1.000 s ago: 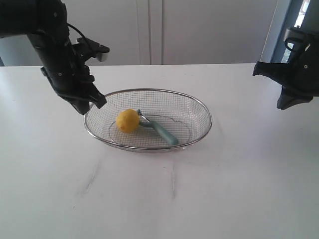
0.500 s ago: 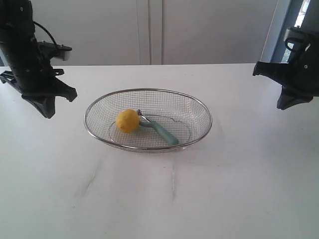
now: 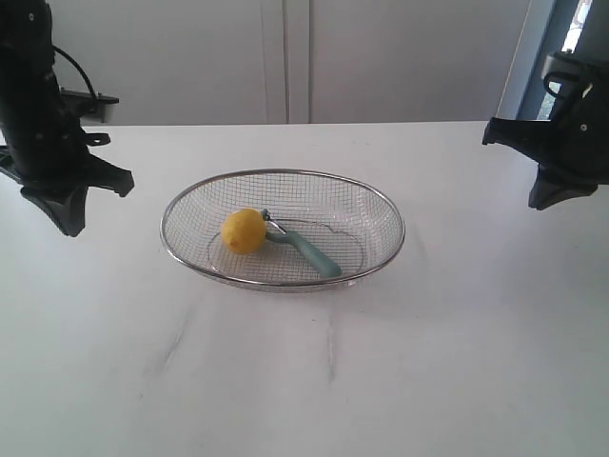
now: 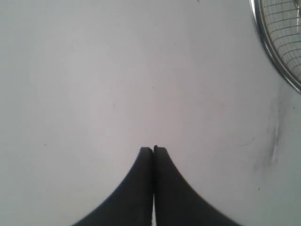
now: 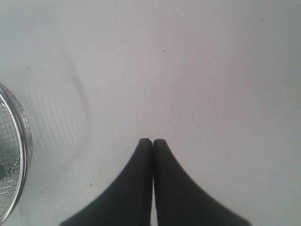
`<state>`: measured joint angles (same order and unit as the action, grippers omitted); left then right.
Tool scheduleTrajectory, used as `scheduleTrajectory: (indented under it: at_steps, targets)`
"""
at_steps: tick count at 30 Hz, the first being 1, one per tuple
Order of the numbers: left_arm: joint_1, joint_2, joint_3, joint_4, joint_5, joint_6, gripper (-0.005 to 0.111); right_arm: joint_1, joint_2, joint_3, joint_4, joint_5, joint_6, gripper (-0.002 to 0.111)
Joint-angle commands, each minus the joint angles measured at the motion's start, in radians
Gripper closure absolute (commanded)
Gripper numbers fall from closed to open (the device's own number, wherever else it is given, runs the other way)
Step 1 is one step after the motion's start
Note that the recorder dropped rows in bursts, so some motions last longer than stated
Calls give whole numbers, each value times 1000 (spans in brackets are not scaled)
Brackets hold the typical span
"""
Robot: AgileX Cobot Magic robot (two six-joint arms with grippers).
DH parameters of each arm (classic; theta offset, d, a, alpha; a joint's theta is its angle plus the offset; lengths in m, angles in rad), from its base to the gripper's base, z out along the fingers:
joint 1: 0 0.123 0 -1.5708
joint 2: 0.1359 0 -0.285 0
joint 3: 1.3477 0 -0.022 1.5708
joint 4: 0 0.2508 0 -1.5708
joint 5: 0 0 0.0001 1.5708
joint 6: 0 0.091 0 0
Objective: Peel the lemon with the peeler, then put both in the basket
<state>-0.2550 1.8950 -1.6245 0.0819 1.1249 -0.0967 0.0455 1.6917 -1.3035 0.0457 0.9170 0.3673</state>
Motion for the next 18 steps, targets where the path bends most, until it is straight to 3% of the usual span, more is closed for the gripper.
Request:
scheduleTrajectory:
  at_steps: [1, 6, 18]
  targets:
    - [5, -13, -5, 39, 55, -47, 107, -6, -8, -2, -3, -7, 5, 108]
    - [5, -31, -5, 132, 55, -170, 107, -6, -8, -2, -3, -7, 5, 108]
    - [5, -101, 70, 131, 96, -151, 107, -6, -8, -2, -3, -7, 5, 108]
